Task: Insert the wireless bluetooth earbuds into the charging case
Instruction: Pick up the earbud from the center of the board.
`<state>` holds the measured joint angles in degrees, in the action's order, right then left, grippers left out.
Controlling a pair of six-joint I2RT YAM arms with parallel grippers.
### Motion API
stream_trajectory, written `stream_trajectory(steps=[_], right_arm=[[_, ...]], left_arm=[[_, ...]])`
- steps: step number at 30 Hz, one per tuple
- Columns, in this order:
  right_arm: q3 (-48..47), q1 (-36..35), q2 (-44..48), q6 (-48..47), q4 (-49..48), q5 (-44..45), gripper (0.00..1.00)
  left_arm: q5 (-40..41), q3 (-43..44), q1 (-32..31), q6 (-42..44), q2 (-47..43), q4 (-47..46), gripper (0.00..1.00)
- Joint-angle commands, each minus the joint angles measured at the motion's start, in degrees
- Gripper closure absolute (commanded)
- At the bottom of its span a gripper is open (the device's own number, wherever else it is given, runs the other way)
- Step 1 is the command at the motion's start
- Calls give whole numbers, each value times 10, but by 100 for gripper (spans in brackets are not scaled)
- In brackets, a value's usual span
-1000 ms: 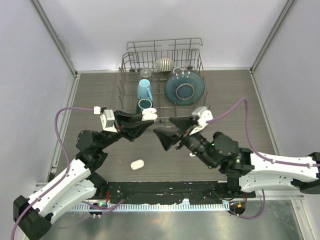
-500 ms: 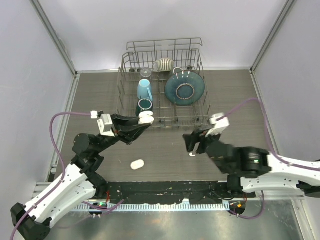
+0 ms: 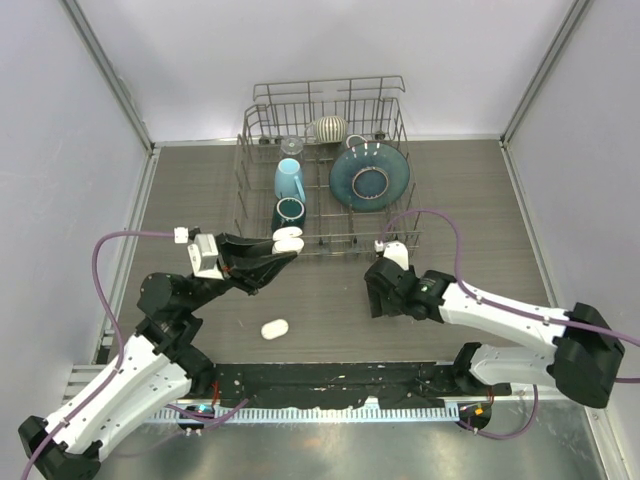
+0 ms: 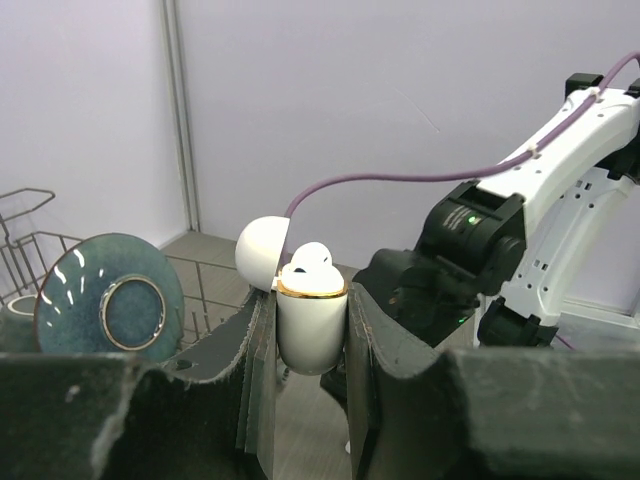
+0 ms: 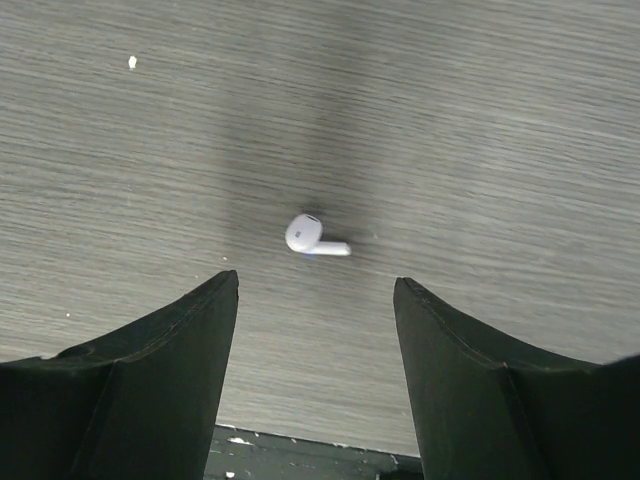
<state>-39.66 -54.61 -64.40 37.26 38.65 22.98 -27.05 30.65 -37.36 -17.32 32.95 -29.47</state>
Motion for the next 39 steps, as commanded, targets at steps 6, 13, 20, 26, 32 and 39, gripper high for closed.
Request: stream_trajectory(steps=[6,13,20,26,32,39], right_arm=[[0,41,-85,-63,-116,-107,29],[36,69,-88,-65,-173,-149,28],[59,74,-94,-60,-200,-159,28],[70,74,-90,-40,-192,-176,28],[71,73,-83,-1,-167,-179,29],[70,53,-57,57,-128,-144,29]], left_arm=[[-1,-2,2,15,-13,2,100],[-5,0,2,17,-9,2,100],[-9,4,2,14,-5,0,100],[-7,2,2,14,-10,3,100],[-6,3,2,14,-9,0,100],[-11,4,2,11,-1,-5,100]])
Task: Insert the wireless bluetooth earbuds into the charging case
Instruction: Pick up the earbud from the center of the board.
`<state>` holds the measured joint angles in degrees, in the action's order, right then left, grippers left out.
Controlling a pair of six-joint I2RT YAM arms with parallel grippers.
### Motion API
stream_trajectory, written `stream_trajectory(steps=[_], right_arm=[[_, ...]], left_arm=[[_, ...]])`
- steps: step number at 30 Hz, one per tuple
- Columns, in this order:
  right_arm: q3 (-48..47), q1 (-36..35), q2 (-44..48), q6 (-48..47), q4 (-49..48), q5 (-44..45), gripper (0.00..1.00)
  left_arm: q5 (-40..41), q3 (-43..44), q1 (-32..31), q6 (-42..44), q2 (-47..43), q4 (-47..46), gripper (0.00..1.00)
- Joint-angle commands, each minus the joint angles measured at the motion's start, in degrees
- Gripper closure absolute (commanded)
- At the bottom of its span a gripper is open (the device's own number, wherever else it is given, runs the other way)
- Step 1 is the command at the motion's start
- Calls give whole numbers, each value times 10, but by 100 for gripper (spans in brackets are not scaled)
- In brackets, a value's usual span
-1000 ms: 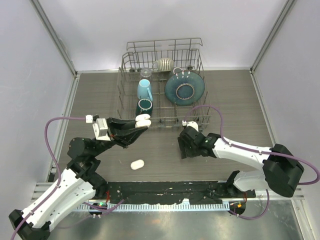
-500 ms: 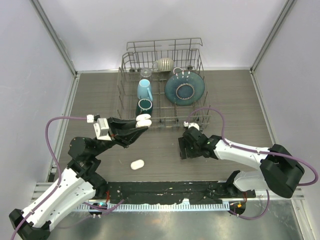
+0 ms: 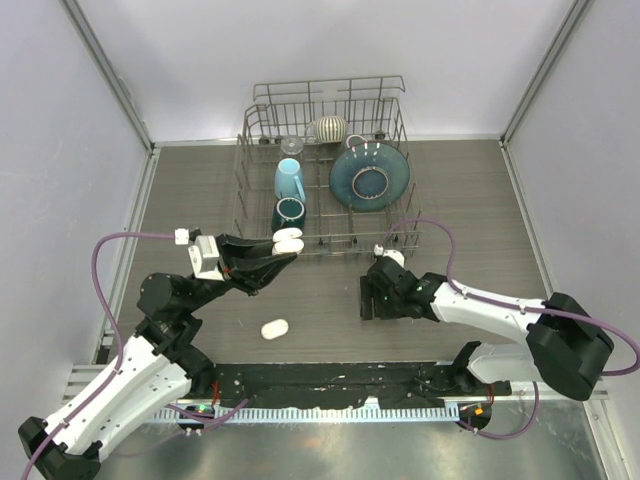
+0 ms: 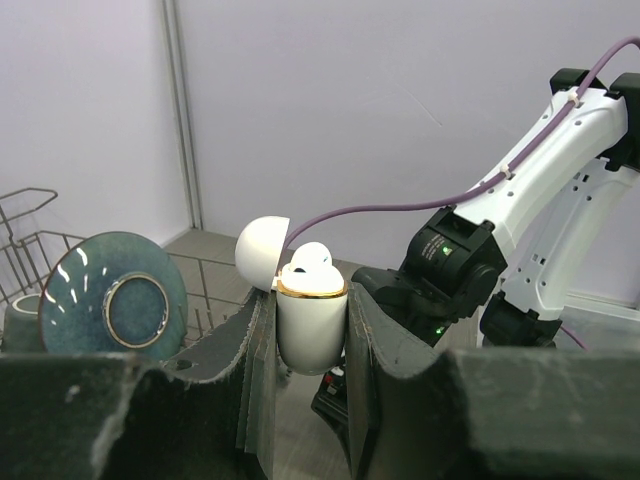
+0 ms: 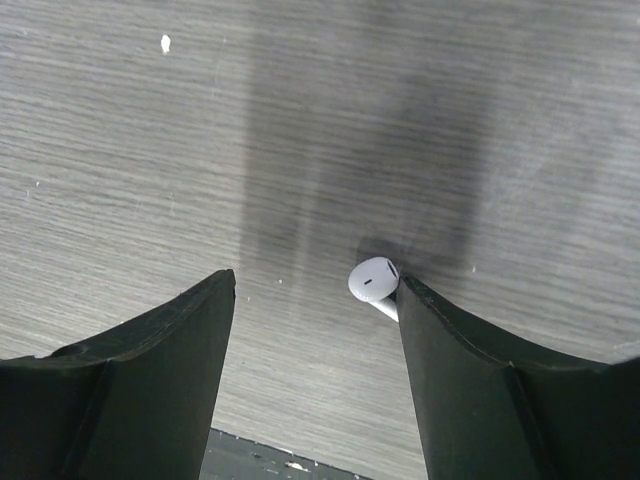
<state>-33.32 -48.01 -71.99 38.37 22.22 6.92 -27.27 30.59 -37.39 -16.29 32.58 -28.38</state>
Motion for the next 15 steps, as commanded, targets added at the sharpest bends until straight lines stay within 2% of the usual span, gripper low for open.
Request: stream_trajectory(steps=[1,10,15], right_arm=[[5,-16,18,49,39,20,29],[-6,-43,-15,78,48,34,31],[-23,-49,-39,65,55,89,33]], left_arm=[[-9,4,2,0,4,-17,100],[-9,3,2,-1,1,-18,100],[-9,3,2,-2,1,-19,100]])
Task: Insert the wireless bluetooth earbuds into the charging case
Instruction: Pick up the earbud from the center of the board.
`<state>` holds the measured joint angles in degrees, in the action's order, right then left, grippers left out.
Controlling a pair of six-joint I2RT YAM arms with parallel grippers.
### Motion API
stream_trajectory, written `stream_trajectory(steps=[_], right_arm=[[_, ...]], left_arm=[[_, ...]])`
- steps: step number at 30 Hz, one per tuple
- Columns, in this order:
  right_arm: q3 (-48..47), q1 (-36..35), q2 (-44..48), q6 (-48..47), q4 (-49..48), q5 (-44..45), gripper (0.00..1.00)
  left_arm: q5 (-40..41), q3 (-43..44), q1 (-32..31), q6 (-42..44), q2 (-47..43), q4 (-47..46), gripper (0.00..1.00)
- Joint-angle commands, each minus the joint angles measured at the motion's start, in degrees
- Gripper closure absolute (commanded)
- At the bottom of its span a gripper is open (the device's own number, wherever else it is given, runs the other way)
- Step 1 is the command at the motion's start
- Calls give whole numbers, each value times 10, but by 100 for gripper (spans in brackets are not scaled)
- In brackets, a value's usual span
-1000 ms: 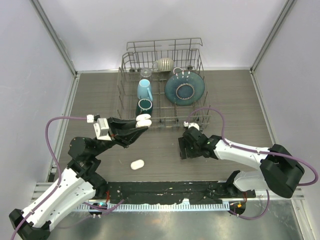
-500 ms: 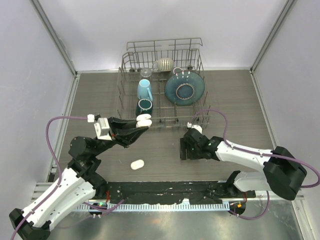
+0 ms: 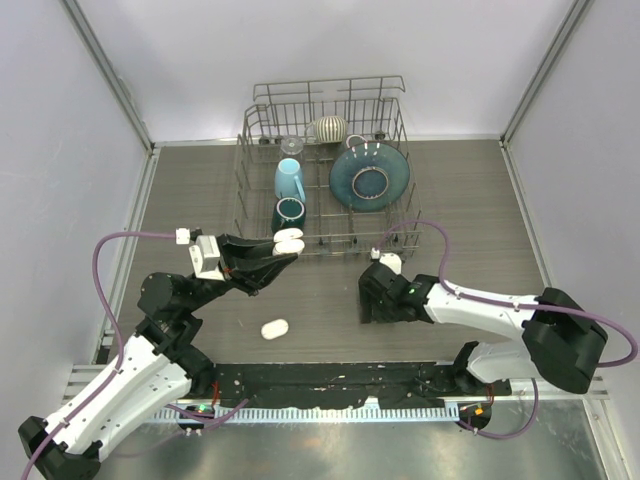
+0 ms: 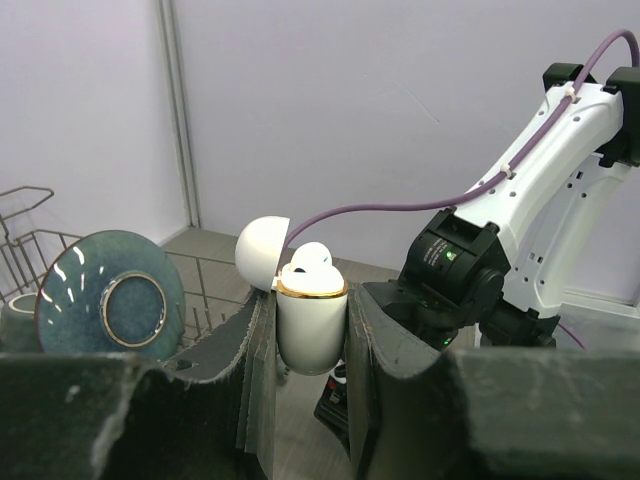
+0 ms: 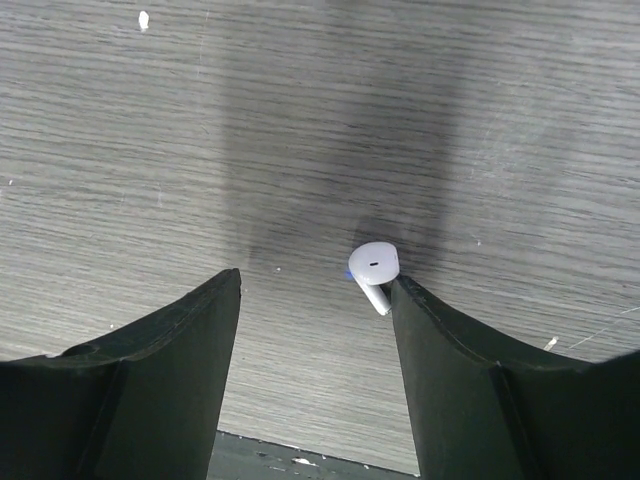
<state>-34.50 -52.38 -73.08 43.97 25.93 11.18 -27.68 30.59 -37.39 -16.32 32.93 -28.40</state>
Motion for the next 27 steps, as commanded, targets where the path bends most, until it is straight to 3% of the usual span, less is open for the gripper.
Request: stream_trajectory(steps=[1,12,21,27], right_arm=[[-19,-5,-31,4,21,56,34],[-41,-4,-41,-54,40,107,35],[-48,-5,-73,-76,17,90,57],[-45,-5,-66,-76,26,93,61]], left_arm=[[-4,3,2,-2,-2,-18,100],[-6,5,2,-3,0,-16,100],[-9,7,2,-6,6,-20,100],[-6,5,2,-5,6,-19,100]])
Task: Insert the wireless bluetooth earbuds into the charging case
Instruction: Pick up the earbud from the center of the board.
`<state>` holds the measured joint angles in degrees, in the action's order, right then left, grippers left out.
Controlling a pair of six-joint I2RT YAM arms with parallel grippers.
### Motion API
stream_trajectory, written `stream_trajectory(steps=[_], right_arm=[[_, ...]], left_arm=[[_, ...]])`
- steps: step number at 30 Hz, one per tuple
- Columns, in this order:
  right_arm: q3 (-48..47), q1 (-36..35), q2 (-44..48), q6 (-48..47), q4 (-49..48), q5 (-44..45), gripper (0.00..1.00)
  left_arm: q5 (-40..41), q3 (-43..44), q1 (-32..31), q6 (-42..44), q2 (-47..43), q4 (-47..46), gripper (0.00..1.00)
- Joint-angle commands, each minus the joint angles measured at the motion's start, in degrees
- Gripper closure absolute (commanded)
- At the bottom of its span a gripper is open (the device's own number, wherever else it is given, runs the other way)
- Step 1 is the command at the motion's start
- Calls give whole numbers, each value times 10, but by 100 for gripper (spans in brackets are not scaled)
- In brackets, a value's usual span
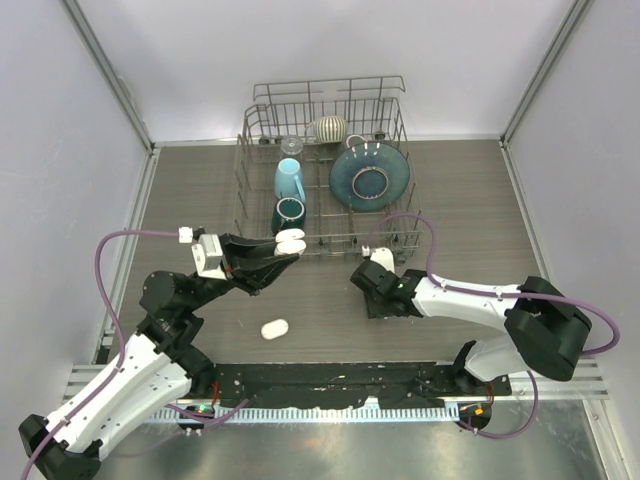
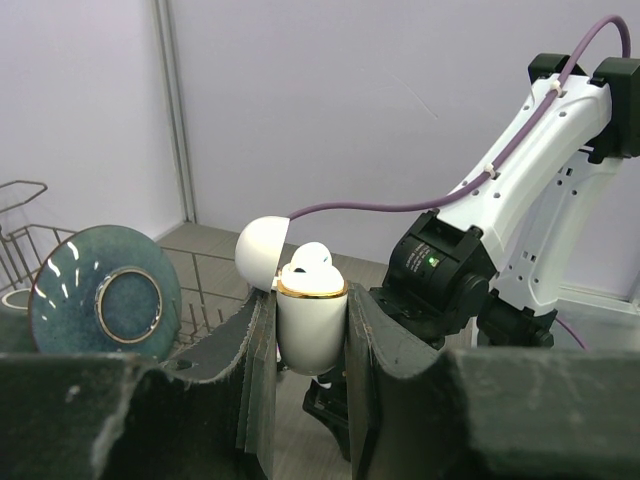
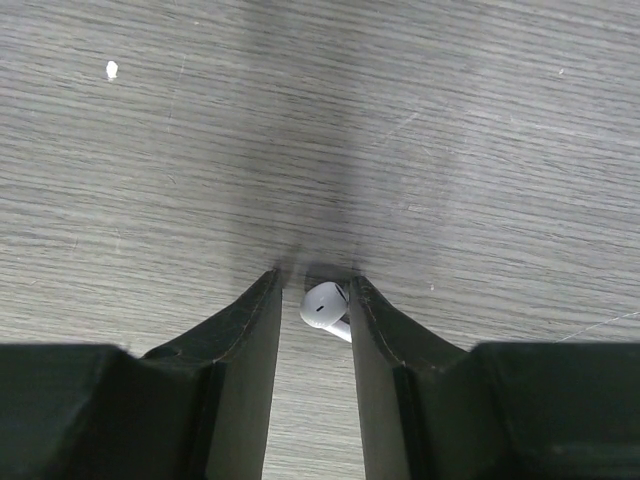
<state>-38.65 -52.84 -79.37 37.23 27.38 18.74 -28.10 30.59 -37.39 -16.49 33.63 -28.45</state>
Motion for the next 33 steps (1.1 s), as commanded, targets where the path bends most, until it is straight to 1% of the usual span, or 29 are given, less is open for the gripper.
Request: stream_trajectory(steps=[1,4,8,13,22,28,31,33], right_arm=[[-4,-1,-3,-9,17,16,60],[-2,-1,8,-10,21,8,52],[-26,-2,21,-22,57,8,48],[-27,0,11,-37,51,-6,51],[-33,2,-10,-47,44,-3,51],[-31,5,-23,-53,29,-16,57],[-27,7,-26,-55,22,-23,62],[-28,7,-28,-52,25,-23,68]], left_arm=[[-4,5,2,-4,-1,-18,100],[-4,6,2,-4,-1,-18,100],[-3,8,2,-2,-6,-13,100],[-6,4,2,-4,-3,-19,100],[-6,3,2,-5,-6,-18,100],[-4,4,2,-6,-6,-19,100],[-6,4,2,-6,-3,-20,100],[-6,6,2,-6,-2,-19,100]])
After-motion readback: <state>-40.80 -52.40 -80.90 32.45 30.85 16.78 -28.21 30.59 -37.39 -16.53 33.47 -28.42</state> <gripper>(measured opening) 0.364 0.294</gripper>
